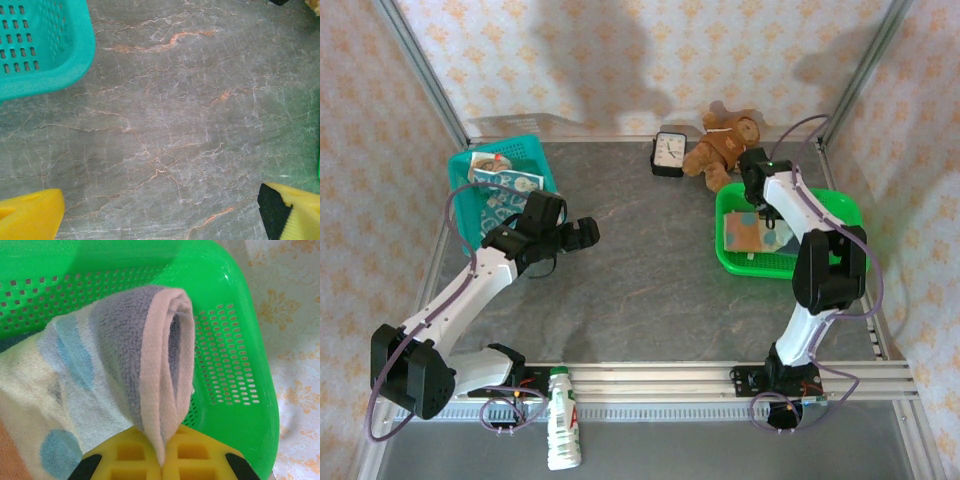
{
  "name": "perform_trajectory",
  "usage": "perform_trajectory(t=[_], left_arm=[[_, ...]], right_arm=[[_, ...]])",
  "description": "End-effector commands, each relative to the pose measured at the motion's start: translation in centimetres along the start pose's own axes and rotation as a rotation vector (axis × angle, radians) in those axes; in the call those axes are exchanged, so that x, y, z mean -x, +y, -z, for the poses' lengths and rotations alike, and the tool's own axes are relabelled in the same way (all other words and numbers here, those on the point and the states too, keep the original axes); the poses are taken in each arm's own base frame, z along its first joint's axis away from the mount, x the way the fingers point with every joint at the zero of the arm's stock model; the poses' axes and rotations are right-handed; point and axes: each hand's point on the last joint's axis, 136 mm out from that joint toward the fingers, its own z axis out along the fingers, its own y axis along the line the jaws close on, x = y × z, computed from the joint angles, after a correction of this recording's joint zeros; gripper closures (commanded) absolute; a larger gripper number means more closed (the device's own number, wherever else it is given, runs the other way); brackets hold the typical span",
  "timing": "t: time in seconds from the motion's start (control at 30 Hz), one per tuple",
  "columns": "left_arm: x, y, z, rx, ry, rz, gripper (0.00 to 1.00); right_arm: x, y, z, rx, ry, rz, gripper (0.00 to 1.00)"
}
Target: Fold and stack the towels
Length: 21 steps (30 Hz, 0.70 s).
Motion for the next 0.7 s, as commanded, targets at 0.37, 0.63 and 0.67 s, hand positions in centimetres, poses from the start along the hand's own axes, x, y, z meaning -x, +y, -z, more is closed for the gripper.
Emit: perform_trajectory(t=[0.37, 0.63, 0.67], left_arm=[[0.1, 0.3, -0.9, 0.002, 0.011, 0.007, 0.00], [0.0, 0.2, -1.2, -0.002, 0.018, 0.011, 0.00], [-0.1, 0.2, -1.2, -0.002, 0.020, 0.009, 0.00]], right_arm=[[2.2, -2.4, 5.3, 0.118, -0.053, -0.139, 1.00], [1.9, -3.2, 5.8, 0.112, -0.060, -0.150, 1.00], [1.9, -3.2, 5.8, 0.109, -0.060, -0.151, 1.00]])
